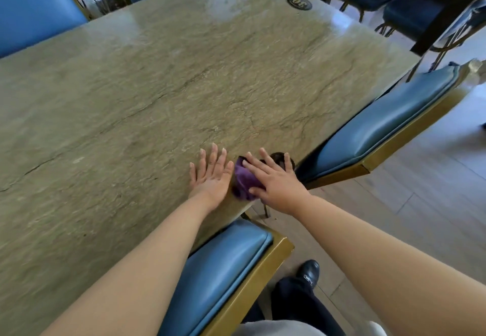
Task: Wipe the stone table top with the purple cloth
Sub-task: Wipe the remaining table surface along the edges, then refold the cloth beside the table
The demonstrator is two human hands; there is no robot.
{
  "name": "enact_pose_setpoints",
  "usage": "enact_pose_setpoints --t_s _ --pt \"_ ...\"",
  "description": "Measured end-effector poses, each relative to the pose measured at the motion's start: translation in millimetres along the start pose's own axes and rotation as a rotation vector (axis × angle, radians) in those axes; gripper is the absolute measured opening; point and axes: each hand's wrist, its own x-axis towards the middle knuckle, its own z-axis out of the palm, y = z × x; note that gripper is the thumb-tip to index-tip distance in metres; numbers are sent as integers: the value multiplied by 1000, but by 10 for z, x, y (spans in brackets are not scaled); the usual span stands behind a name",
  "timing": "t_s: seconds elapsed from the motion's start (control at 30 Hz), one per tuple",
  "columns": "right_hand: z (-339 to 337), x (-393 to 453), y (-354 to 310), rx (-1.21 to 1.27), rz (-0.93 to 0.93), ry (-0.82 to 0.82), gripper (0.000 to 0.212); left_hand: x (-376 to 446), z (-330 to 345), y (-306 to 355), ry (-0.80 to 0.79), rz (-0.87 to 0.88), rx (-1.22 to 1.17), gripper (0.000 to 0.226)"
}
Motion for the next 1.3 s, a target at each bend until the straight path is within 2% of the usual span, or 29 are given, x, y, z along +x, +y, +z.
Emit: enact_pose_setpoints --t_s 0.07,0.1,0.23,0.3,0.5,0.63,0.73,0.8,0.93,1.03,1.1,1.2,1.27,1.3 --pt "-48 -42 149 39 -51 -20 62 25 -22 -7 -42 1 18 57" --pt "-99 -2 229 68 -3 2 62 36 -39 -15 -66 4 17 58" --pt "-327 352 404 118 419 95 59 37 -49 -25 -103 16 8 61" --pt "-395 539 348 97 476 56 60 43 -16 -13 -87 9 22 62" --pt "-211 559 1 130 103 -13 59 78 -15 -6 -54 -53 -152 58" --pt "-148 206 19 180 -50 -68 57 108 -4 -39 -49 -49 -209 61" --pt "-152 -119 67 173 -111 -129 55 115 -60 -74 -80 -41 -224 66" --pt "-198 -334 126 165 -125 -231 54 121 -164 -23 -116 -68 -219 68" --pt "-476 -682 275 207 7 -427 47 38 -443 284 -212 -198 -310 78" --pt "-826 -872 350 455 72 -311 39 -202 -689 682 -239 -279 -240 81" --pt "-1108 -955 379 785 86 -191 36 -389 -845 995 -150 -183 -318 63" --pt "-1537 -1055 415 1340 10 -140 31 -656 -932 1453 -27 -68 -808 38" --pt "-1815 -1134 451 1512 -23 -102 30 -799 -898 1727 89 -33 -1042 31" --pt "-1942 -1182 477 1553 -34 -76 30 -843 -864 1869 130 -2 -1123 35"
